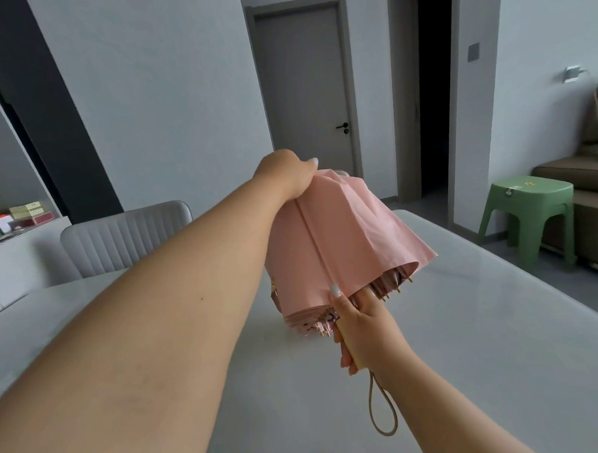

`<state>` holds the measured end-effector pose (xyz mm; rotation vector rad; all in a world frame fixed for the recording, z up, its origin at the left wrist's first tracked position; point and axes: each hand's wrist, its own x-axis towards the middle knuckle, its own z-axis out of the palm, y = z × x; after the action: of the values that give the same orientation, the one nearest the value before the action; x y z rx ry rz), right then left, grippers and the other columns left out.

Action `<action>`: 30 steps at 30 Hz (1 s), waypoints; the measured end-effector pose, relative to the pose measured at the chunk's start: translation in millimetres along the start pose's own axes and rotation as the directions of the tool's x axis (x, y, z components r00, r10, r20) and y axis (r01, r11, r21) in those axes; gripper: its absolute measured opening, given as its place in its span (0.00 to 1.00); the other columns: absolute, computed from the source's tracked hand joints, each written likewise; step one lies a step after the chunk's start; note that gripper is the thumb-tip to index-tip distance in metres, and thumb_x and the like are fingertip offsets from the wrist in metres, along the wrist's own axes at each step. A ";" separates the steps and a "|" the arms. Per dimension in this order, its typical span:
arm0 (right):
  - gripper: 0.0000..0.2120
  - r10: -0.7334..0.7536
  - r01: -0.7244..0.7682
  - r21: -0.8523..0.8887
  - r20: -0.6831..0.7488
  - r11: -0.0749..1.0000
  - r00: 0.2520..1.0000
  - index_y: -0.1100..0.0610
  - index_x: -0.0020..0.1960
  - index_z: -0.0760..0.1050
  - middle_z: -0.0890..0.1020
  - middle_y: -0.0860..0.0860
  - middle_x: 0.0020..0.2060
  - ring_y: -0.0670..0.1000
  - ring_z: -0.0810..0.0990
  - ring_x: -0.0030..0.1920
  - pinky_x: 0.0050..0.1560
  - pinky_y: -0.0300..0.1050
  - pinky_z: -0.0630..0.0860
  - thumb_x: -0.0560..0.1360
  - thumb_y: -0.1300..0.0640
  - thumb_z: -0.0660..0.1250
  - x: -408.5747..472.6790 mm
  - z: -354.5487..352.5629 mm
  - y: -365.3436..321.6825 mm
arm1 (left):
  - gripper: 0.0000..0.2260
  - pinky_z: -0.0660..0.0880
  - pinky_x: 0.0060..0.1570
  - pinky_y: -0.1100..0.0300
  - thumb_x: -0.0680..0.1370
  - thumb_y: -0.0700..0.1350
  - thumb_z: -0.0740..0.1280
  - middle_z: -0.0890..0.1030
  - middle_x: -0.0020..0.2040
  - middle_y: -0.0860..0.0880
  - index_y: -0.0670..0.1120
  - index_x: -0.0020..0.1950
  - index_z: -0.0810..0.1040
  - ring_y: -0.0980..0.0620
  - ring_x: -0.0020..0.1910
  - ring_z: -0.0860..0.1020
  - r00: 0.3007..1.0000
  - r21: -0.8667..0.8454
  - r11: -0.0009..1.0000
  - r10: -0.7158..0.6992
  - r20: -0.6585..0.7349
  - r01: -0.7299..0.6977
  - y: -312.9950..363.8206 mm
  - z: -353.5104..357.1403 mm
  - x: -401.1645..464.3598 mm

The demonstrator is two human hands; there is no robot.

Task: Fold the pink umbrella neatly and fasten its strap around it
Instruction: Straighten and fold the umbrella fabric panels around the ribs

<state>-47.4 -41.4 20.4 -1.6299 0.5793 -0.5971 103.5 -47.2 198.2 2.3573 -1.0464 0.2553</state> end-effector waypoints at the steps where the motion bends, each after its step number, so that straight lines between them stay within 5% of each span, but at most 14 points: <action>1: 0.08 -0.006 0.006 -0.006 0.004 1.000 1.000 0.45 0.48 0.68 0.76 0.52 0.28 0.50 0.74 0.20 0.23 0.44 0.75 0.80 0.42 0.57 -0.2 0.0 0.5 | 0.19 0.68 0.46 0.58 0.81 0.53 0.59 0.78 0.61 0.41 0.40 0.60 0.77 0.42 0.56 0.77 1.000 -0.015 1.000 -0.027 0.011 0.028 -1.6 0.0 2.3; 4: 0.10 0.007 -0.007 0.005 0.019 1.000 1.000 0.47 0.49 0.69 0.76 0.52 0.28 0.50 0.74 0.19 0.22 0.43 0.74 0.79 0.41 0.58 -0.9 1.0 1.2 | 0.09 0.70 0.40 0.58 0.74 0.49 0.66 0.80 0.51 0.46 0.44 0.47 0.77 0.49 0.44 0.76 0.993 -0.251 0.963 -0.076 0.086 0.095 -6.6 -1.7 9.5; 9: 0.15 0.055 -0.056 0.045 0.030 0.997 0.998 0.54 0.48 0.70 0.75 0.49 0.22 0.51 0.73 0.18 0.21 0.42 0.74 0.80 0.42 0.58 -1.6 2.0 0.0 | 0.10 0.77 0.58 0.51 0.69 0.48 0.74 0.84 0.50 0.46 0.45 0.47 0.84 0.47 0.51 0.82 0.983 -0.703 0.689 -0.086 0.162 0.176 -15.4 -2.6 12.2; 11: 0.16 0.060 -0.063 0.066 0.036 0.996 0.998 0.55 0.48 0.70 0.74 0.50 0.23 0.51 0.72 0.18 0.21 0.41 0.73 0.80 0.42 0.58 -2.0 1.0 -1.2 | 0.13 0.76 0.58 0.51 0.64 0.49 0.74 0.85 0.49 0.45 0.44 0.46 0.84 0.46 0.49 0.82 0.979 -0.745 0.637 -0.095 0.182 0.200 -22.2 -0.7 14.0; 15: 0.16 0.031 -0.038 0.084 0.079 0.996 0.996 0.55 0.49 0.71 0.74 0.51 0.26 0.52 0.71 0.19 0.21 0.41 0.72 0.79 0.41 0.61 -4.2 0.6 0.3 | 0.15 0.78 0.55 0.52 0.67 0.51 0.77 0.85 0.48 0.44 0.42 0.47 0.82 0.45 0.49 0.83 0.975 -0.697 0.682 -0.125 0.185 0.220 -31.5 -1.4 12.6; 18: 0.18 0.019 -0.034 0.129 0.120 0.991 0.993 0.56 0.47 0.70 0.74 0.52 0.27 0.52 0.72 0.21 0.22 0.41 0.72 0.77 0.40 0.63 -6.2 0.1 0.3 | 0.17 0.79 0.54 0.54 0.71 0.48 0.76 0.85 0.50 0.43 0.37 0.52 0.83 0.46 0.51 0.83 0.978 -0.800 0.563 -0.085 0.193 0.207 -38.1 -1.3 12.1; 20: 0.19 0.017 -0.036 0.146 0.129 0.989 0.992 0.56 0.47 0.70 0.75 0.53 0.27 0.52 0.72 0.21 0.22 0.42 0.74 0.76 0.39 0.63 -6.8 -1.4 -1.0 | 0.10 0.79 0.45 0.61 0.76 0.47 0.72 0.84 0.44 0.46 0.39 0.47 0.83 0.51 0.44 0.82 0.974 -0.847 0.482 -0.072 0.214 0.222 -40.2 -0.8 11.4; 22: 0.20 0.003 -0.021 0.135 0.135 0.991 0.991 0.58 0.47 0.70 0.75 0.54 0.29 0.53 0.72 0.21 0.23 0.43 0.73 0.75 0.39 0.63 -7.0 -1.9 -0.9 | 0.11 0.77 0.46 0.60 0.77 0.49 0.69 0.83 0.39 0.47 0.43 0.41 0.82 0.51 0.40 0.80 0.968 -0.836 0.489 -0.091 0.234 0.248 -39.7 -3.4 11.0; 26: 0.23 0.001 -0.019 0.119 0.153 0.993 0.988 0.60 0.50 0.71 0.74 0.52 0.27 0.52 0.71 0.21 0.22 0.41 0.71 0.75 0.39 0.64 -7.9 1.0 2.2 | 0.13 0.76 0.50 0.55 0.70 0.55 0.75 0.84 0.44 0.48 0.45 0.42 0.83 0.49 0.45 0.82 0.971 -0.625 0.744 -0.142 0.193 0.234 -35.5 -8.3 9.9; 30: 0.17 -0.003 -0.014 0.110 0.154 0.994 0.988 0.55 0.47 0.70 0.75 0.52 0.27 0.52 0.72 0.20 0.22 0.41 0.73 0.76 0.41 0.64 -7.7 1.7 2.6 | 0.08 0.77 0.46 0.58 0.72 0.46 0.75 0.82 0.42 0.47 0.44 0.43 0.81 0.49 0.42 0.81 0.966 -0.691 0.677 -0.153 0.207 0.255 -32.0 -9.3 9.3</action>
<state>-52.1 -35.3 17.1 -1.5535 0.4298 -0.4860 133.7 -30.2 196.7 1.7457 -0.7316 -0.3557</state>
